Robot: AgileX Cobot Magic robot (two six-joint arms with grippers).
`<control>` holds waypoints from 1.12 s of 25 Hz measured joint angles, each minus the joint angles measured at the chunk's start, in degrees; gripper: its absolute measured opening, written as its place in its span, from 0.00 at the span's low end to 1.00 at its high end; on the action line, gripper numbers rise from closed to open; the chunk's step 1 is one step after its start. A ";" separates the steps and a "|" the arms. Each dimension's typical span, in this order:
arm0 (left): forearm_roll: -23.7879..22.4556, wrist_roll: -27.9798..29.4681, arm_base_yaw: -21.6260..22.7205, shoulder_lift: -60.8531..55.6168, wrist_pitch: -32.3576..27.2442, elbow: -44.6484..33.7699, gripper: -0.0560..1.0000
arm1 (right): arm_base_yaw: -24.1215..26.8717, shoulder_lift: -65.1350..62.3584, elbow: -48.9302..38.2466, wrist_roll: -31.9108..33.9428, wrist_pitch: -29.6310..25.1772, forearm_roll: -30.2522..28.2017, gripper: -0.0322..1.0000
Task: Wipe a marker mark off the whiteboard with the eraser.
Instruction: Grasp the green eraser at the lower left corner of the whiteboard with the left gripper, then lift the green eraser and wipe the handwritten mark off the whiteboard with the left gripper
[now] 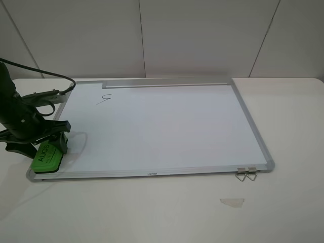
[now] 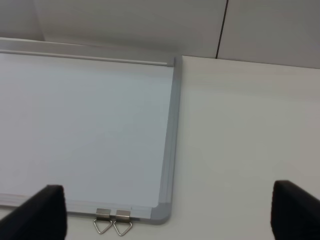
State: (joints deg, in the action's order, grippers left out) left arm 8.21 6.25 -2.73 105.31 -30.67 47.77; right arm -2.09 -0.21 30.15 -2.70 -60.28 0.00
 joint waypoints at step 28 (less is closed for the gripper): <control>0.02 0.40 0.00 -9.98 -13.47 8.74 0.62 | 0.00 0.00 0.00 0.00 0.00 0.00 0.82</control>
State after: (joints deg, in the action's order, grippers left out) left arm 8.23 6.66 -2.73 95.34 -44.15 56.51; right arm -2.09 -0.21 30.15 -2.70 -60.28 0.00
